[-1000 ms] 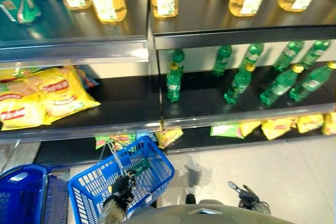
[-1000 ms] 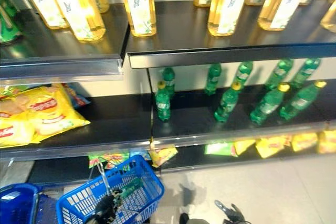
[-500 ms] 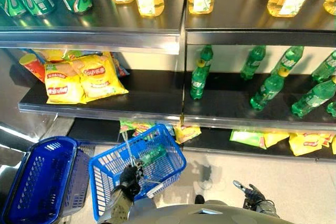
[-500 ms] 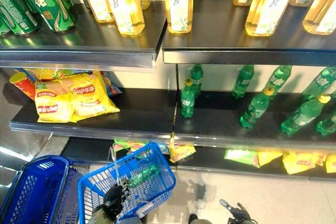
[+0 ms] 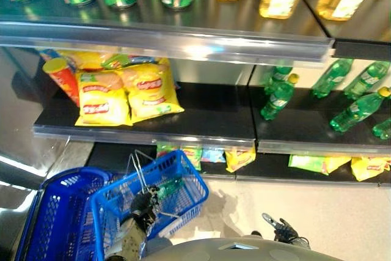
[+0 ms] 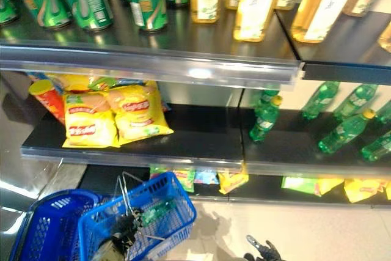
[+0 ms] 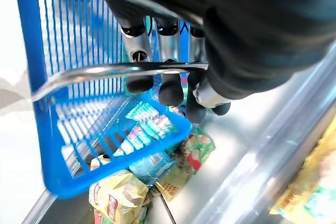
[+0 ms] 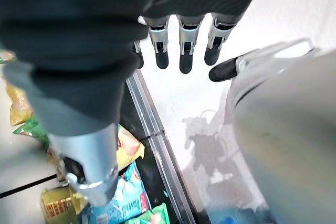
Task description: Pick up the snacks into the basket
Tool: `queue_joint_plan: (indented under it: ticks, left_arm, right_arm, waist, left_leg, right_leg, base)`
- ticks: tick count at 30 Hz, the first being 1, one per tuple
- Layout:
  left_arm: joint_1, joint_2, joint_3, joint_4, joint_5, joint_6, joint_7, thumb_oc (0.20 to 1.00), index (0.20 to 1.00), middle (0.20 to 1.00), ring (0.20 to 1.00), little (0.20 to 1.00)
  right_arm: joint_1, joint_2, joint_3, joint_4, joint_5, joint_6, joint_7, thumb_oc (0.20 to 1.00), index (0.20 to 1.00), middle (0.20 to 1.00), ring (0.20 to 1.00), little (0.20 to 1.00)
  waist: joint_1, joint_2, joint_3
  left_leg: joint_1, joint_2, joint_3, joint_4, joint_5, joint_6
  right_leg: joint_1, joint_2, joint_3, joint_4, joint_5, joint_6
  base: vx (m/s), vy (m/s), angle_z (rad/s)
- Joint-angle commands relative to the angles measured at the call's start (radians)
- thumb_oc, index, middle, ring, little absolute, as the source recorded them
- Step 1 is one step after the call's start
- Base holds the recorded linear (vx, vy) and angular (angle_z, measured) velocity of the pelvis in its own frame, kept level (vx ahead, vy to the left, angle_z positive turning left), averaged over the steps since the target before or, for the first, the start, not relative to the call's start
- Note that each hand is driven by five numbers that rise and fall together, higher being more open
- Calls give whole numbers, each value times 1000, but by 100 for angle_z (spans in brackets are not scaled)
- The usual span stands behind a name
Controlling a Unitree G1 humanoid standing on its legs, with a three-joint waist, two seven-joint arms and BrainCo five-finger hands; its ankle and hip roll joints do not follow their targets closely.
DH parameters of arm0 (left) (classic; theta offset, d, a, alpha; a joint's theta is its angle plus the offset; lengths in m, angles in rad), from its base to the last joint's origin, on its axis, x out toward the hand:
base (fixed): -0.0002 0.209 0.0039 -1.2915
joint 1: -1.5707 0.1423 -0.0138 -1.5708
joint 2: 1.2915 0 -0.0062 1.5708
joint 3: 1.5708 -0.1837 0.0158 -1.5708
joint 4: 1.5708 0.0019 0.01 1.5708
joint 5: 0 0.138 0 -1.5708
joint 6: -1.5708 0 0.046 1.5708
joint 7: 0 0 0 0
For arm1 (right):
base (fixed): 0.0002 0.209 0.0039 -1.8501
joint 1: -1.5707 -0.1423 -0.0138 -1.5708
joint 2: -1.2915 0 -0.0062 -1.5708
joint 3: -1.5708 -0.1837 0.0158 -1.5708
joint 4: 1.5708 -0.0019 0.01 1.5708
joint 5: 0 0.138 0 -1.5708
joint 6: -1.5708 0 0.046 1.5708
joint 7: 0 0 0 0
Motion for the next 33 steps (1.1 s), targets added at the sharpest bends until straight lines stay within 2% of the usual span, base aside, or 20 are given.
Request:
queue_joint_plan:
  ticks: [1,3,7,8,9,10,11,12,14,15,16,17,18,20,21,22,23,24,27,33]
  left_arm:
    - [-14,-43,38,-163,41,-78,-60,200,200,200,200,200]
    - [-7,-41,27,-162,39,-71,-74,200,200,200,200,200]
    - [5,-48,20,-161,49,-69,-74,200,200,200,200,200]
    - [10,-52,13,-161,50,-70,-74,200,200,200,200,200]
    - [9,-52,9,-162,56,-68,-77,200,200,200,200,200]
    - [12,-51,10,-164,62,-69,-78,200,200,200,200,200]
    - [20,-52,16,-167,63,-65,-84,200,200,200,200,200]
    - [20,-52,16,-167,63,-65,-84,200,200,200,200,200]
    - [46,-60,32,-197,47,-68,-90,200,200,200,200,200]
    - [46,-60,32,-197,47,-67,-89,200,200,200,200,200]
    - [61,-68,23,-204,29,-67,-96,200,200,200,200,200]
    - [54,-71,18,-203,22,-69,-88,200,200,200,200,200]
    - [53,-71,18,-203,22,-69,-88,200,200,200,200,200]
    - [39,-77,25,-205,-6,-76,-88,200,200,200,200,200]
    - [29,-84,14,-216,-2,-77,-77,200,200,200,200,200]
    - [29,-84,14,-216,-2,-77,-77,200,200,200,200,200]
    - [29,-89,12,-218,-1,-80,-66,200,200,200,200,200]
    - [30,-89,12,-218,-1,-79,-66,200,200,200,200,200]
    - [36,-92,-1,-234,7,-80,-57,200,200,200,200,200]
    - [35,-87,-19,-198,40,-71,-73,200,200,200,200,200]
  right_arm:
    - [-14,-64,-1,-37,27,-17,3,1000,1000,1000,1000,1000]
    - [1,-68,-17,-53,32,-18,4,1000,1000,1000,1000,1000]
    - [6,-76,-16,-71,27,-17,2,1000,1000,1000,1000,1000]
    - [7,-80,-4,-80,22,-19,3,1000,1000,1000,1000,1000]
    - [2,-80,24,-89,18,-24,7,1000,1000,1000,1000,1000]
    - [0,-78,39,-93,10,-27,10,1000,1000,1000,1000,1000]
    - [-5,-74,71,-97,2,-33,17,1000,1000,1000,1000,1000]
    - [-5,-74,71,-97,2,-33,17,1000,1000,1000,1000,1000]
    - [-11,-63,121,-90,-14,-38,23,1000,1000,1000,1000,1000]
    - [-11,-63,121,-90,-14,-38,23,1000,1000,1000,1000,1000]
    - [-9,-60,148,-96,-20,-42,24,1000,1000,1000,1000,1000]
    - [-17,-63,160,-98,-26,-43,20,1000,1000,1000,1000,1000]
    - [-18,-63,160,-98,-26,-43,20,1000,1000,1000,1000,1000]
    - [-31,-63,158,-115,-9,-51,9,1000,1000,1000,1000,1000]
    - [-31,-66,169,-162,12,-59,11,1000,1000,1000,1000,1000]
    - [-31,-67,169,-162,12,-58,11,1000,1000,1000,1000,1000]
    - [-35,-74,173,-195,10,-59,10,1000,1000,1000,1000,1000]
    - [-34,-74,173,-195,10,-59,9,1000,1000,1000,1000,1000]
    - [-16,-82,177,-256,-14,-68,-1,1000,1000,1000,1000,1000]
    - [-9,-82,215,-306,-80,-64,8,1000,1000,1000,1000,1000]
  waist:
    - [13,15,-4]
    - [2,16,-11]
    - [-2,33,-17]
    - [-8,47,-11]
    - [-12,70,-7]
    - [-11,82,-2]
    - [-6,91,0]
    - [-6,91,-2]
    - [21,69,0]
    - [21,69,1]
    - [20,53,-4]
    - [18,48,0]
    - [18,47,-3]
    - [22,36,15]
    - [30,24,30]
    - [28,25,29]
    - [26,23,13]
    - [26,22,13]
    - [20,39,-5]
    - [10,59,-25]
  left_leg:
    - [-73,90,-33,100,-6,19]
    - [-94,52,-43,99,-21,43]
    - [-72,19,-34,64,-17,70]
    - [-52,0,-30,43,-11,87]
    - [-9,-41,-12,-36,18,116]
    - [14,-56,0,-72,28,131]
    - [58,-79,16,-142,55,136]
    - [57,-79,16,-143,57,135]
    - [104,-106,44,-178,67,125]
    - [105,-106,43,-178,66,125]
    - [101,-117,45,-144,47,121]
    - [89,-111,42,-91,43,111]
    - [84,-111,42,-90,45,111]
    - [48,-84,49,35,68,76]
    - [-18,-53,15,118,104,51]
    - [-20,-53,13,120,103,51]
    - [-20,-35,-18,31,88,49]
    - [-17,-37,-18,26,89,50]
    - [-7,36,6,-96,149,25]
    - [75,-12,9,-155,109,53]
  right_leg:
    - [10,-46,0,-51,176,68]
    - [6,-85,-40,-47,311,75]
    - [-8,-99,-52,-27,340,66]
    - [-19,-77,-38,22,297,50]
    - [-58,18,-24,128,151,10]
    - [-81,81,-55,173,62,-10]
    - [-108,212,-128,201,-87,-49]
    - [-109,213,-129,199,-85,-50]
    - [-82,290,-248,112,-139,-89]
    - [-81,291,-249,111,-139,-89]
    - [-57,326,-190,49,-149,-103]
    - [-53,332,-147,50,-150,-106]
    - [-56,332,-147,48,-147,-107]
    - [-25,333,-147,21,-137,-119]
    - [-15,325,-136,10,-136,-124]
    - [-16,325,-138,10,-136,-124]
    - [0,308,-131,-12,-141,-102]
    - [1,307,-131,-13,-142,-102]
    - [10,285,-132,-3,-167,-85]
    - [34,269,-126,-14,-150,-78]
  base:
    - [-10,203,-26]
    - [1,230,-4]
    - [50,235,23]
    - [51,476,-9]
    - [76,629,-11]
    - [109,647,-23]
    - [82,338,-46]
    - [104,242,-84]
    - [109,95,-51]
    - [153,-4,-26]
    - [139,-67,-17]
    - [134,-67,-3]
    - [83,-88,30]
    - [41,-69,19]
    - [15,-7,11]
    - [111,82,19]
    - [97,85,-1]
    - [156,139,0]
    - [140,165,-3]
    - [60,126,2]
